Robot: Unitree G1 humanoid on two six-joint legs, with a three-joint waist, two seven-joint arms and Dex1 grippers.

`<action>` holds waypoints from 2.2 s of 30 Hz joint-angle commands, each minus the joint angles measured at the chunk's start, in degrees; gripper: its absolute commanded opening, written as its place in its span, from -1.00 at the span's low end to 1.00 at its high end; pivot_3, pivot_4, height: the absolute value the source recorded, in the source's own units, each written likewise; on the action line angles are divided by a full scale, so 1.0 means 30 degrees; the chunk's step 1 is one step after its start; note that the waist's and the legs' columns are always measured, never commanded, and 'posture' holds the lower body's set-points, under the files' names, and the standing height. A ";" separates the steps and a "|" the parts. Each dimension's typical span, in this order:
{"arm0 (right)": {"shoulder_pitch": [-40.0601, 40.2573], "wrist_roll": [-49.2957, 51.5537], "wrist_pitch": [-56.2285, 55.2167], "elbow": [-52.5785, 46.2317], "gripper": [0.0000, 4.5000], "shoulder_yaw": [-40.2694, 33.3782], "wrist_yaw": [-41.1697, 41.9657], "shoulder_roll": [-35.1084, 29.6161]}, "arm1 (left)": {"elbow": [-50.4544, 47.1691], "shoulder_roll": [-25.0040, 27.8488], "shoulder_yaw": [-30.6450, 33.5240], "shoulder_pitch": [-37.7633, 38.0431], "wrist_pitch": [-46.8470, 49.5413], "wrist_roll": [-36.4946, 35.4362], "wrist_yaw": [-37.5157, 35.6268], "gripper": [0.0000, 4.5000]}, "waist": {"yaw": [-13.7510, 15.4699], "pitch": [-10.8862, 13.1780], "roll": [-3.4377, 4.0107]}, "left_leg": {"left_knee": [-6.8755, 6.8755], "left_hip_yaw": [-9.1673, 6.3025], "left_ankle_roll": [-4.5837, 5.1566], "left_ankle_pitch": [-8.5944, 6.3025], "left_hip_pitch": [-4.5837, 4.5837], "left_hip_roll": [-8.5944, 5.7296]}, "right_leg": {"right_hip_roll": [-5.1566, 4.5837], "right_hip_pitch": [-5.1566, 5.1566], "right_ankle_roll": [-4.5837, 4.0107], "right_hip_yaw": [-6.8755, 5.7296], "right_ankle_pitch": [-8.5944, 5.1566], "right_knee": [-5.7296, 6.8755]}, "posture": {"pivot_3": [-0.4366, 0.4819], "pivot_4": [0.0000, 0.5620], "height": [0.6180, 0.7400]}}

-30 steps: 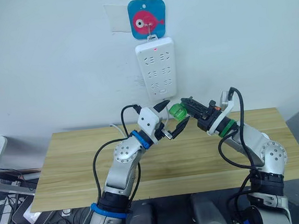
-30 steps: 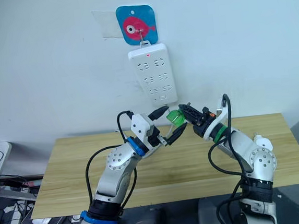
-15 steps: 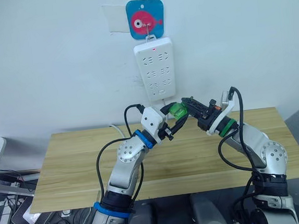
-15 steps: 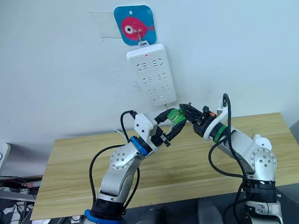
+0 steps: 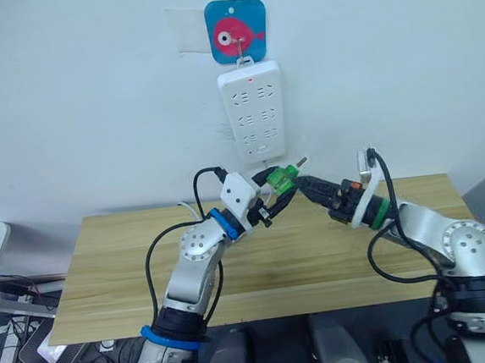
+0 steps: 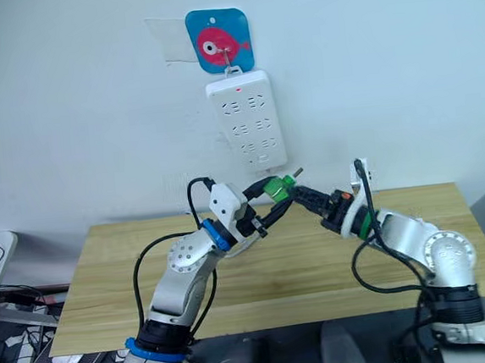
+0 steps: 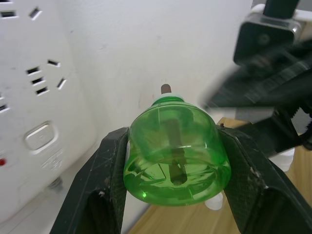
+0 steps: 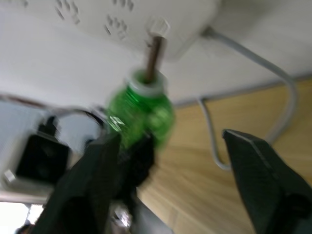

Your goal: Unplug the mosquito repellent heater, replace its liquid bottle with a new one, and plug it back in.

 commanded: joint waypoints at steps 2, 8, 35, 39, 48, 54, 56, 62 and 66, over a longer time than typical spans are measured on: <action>0.0849 -0.3483 0.1641 -0.0534 0.99 0.0013 0.5157 -0.4256 | -0.1042 0.0618 0.0080 0.0465 -0.0062 -0.0711 -0.0860 0.01 | 0.0131 0.0001 0.0003 | 0.0001 0.0005 0.0003 0.0000 0.0004 0.0003 | 0.0000 0.0000 0.0001 0.0005 0.0000 0.0003 | -0.25 -0.22 1.00; 0.1064 -1.1230 -0.0185 0.2306 0.99 0.1712 1.1273 -0.9671 | -0.2241 0.1548 -0.0246 0.1280 0.0315 -0.1398 -0.2136 0.01 | 0.0142 0.0002 0.0002 | 0.0003 0.0032 0.0014 -0.0005 0.0016 0.0023 | 0.0007 0.0005 0.0004 0.0005 -0.0002 -0.0004 | -0.25 -0.21 1.00; -0.6931 -2.6850 -0.2934 1.8337 0.99 0.5209 1.5264 -0.6651 | -0.3645 0.1827 -0.0781 0.2655 0.0607 -0.1079 -0.1645 0.01 | 0.0330 0.0023 -0.0010 | 0.0001 0.0043 0.0013 -0.0006 0.0017 -0.0003 | -0.0014 0.0009 0.0002 0.0033 0.0000 -0.0013 | -0.11 -0.13 1.00; -0.7366 -2.7667 -0.3640 1.9580 0.99 0.5078 1.5574 -0.6147 | -0.3718 0.1887 -0.0782 0.2715 0.0693 -0.1063 -0.1514 0.01 | 0.0339 0.0027 -0.0010 | 0.0001 0.0045 0.0013 -0.0006 0.0018 -0.0005 | -0.0017 0.0008 0.0002 0.0037 0.0000 -0.0010 | -0.11 -0.12 1.00; -0.8409 -2.9270 -0.6045 2.2508 0.99 0.4956 1.6385 -0.5077 | -0.3627 0.1874 -0.0902 0.2521 0.0868 -0.0979 -0.1439 0.01 | 0.0347 0.0039 -0.0015 | 0.0001 0.0045 0.0012 -0.0006 0.0017 -0.0007 | -0.0017 0.0009 0.0002 0.0037 0.0000 -0.0013 | -0.10 -0.09 1.00; -0.8600 -2.9894 -0.6547 2.3351 0.99 0.4732 1.6682 -0.4893 | -0.3693 0.1994 -0.0900 0.2590 0.0982 -0.0842 -0.1443 0.01 | 0.0337 0.0050 -0.0014 | -0.0001 0.0044 0.0013 -0.0006 0.0019 -0.0005 | -0.0018 0.0009 0.0001 0.0036 0.0000 -0.0011 | -0.11 -0.07 1.00; -0.8588 -2.9981 -0.6628 2.3443 0.83 0.4583 1.6885 -0.4928 | -0.3767 0.2009 -0.0908 0.2651 0.1056 -0.0843 -0.1469 0.01 | 0.0336 0.0056 -0.0018 | -0.0002 0.0046 0.0012 -0.0006 0.0018 -0.0007 | -0.0018 0.0009 0.0002 0.0038 0.0000 -0.0014 | -0.11 -0.07 1.00; -0.8636 -3.0092 -0.6267 2.3184 0.32 0.4336 1.8179 -0.5407 | -0.3682 0.1979 -0.0923 0.2654 0.1045 -0.0870 -0.1499 0.01 | 0.0306 0.0079 -0.0029 | -0.0002 0.0040 0.0013 -0.0006 0.0030 -0.0004 | -0.0017 0.0023 0.0002 0.0033 0.0000 -0.0015 | -0.13 -0.06 1.00; -0.9137 -2.9672 -0.5182 2.2426 0.32 0.3967 2.0135 -0.6502 | -0.3838 0.1988 -0.0900 0.2760 0.0963 -0.1114 -0.1722 0.01 | 0.0314 0.0104 0.0006 | -0.0007 0.0043 0.0012 -0.0006 0.0021 -0.0008 | -0.0020 0.0017 0.0002 0.0037 0.0000 -0.0018 | -0.14 -0.06 1.00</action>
